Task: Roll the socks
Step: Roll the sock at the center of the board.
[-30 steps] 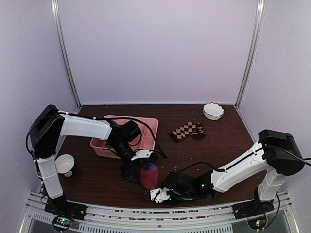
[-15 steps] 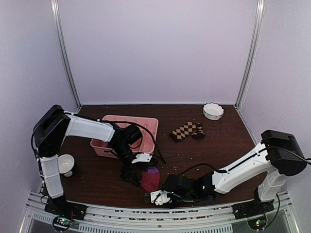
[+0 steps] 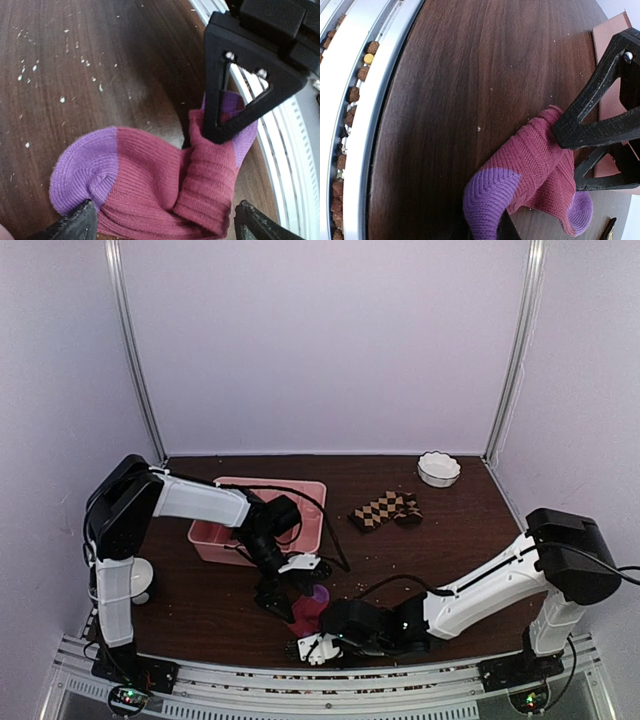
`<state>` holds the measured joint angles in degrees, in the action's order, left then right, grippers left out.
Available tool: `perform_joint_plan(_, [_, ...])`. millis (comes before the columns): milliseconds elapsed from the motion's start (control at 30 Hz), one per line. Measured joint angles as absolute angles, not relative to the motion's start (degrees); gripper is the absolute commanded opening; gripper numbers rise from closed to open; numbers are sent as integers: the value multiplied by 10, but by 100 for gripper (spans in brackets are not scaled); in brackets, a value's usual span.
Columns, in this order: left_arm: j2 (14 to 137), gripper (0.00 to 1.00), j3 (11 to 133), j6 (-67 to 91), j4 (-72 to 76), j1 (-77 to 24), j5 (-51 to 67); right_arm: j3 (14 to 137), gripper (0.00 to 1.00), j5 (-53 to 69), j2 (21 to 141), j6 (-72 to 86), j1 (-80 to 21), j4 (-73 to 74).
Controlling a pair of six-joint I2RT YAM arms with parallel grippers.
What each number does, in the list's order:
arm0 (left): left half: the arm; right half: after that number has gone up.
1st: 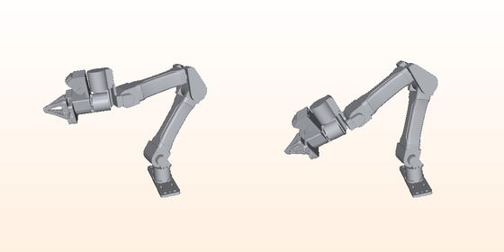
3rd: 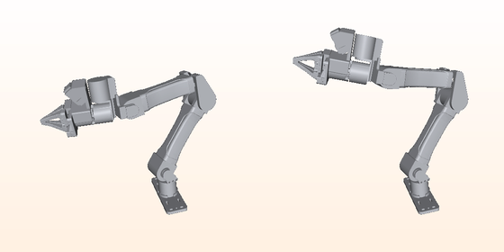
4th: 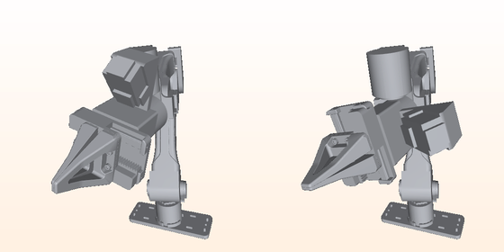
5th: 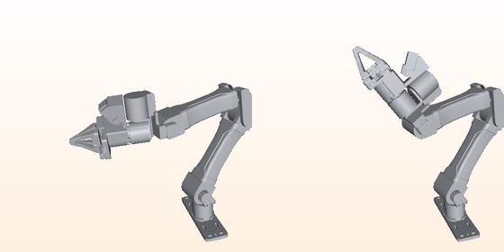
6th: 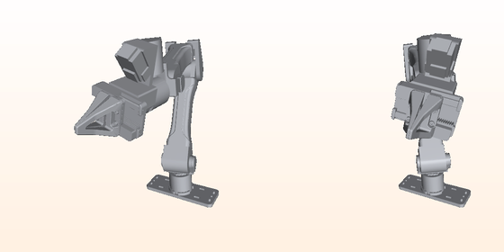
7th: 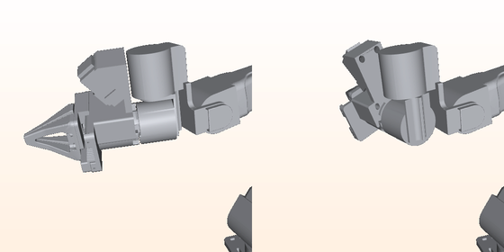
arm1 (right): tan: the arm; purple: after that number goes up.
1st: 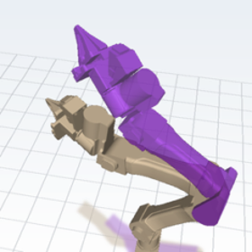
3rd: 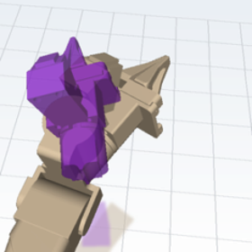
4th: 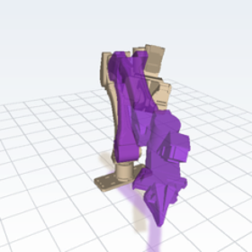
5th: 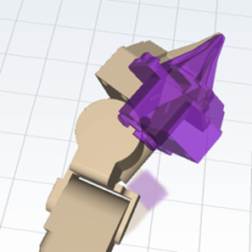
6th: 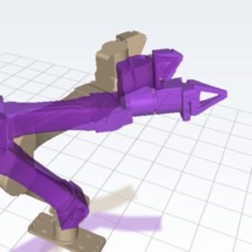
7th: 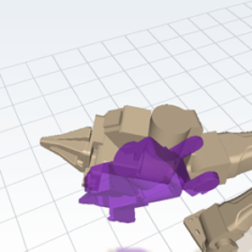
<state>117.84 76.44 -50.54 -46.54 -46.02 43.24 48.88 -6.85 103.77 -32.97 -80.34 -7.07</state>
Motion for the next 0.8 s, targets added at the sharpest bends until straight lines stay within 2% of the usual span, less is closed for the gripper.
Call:
perform_joint_plan(167, [1190, 98, 777, -520, -493, -466, 451, 499, 0, -43, 1039, -327, -787, -57])
perform_joint_plan(333, [1199, 98, 785, -530, -514, -467, 467, 530, 0, 46, 1049, -277, -743, -24])
perform_joint_plan(567, [1204, 98, 790, -531, -526, -467, 474, 551, 0, 143, 1070, -156, -710, -25])
perform_joint_plan(800, [1204, 98, 790, -527, -513, -465, 470, 526, 0, 211, 1085, -7, -708, -98])
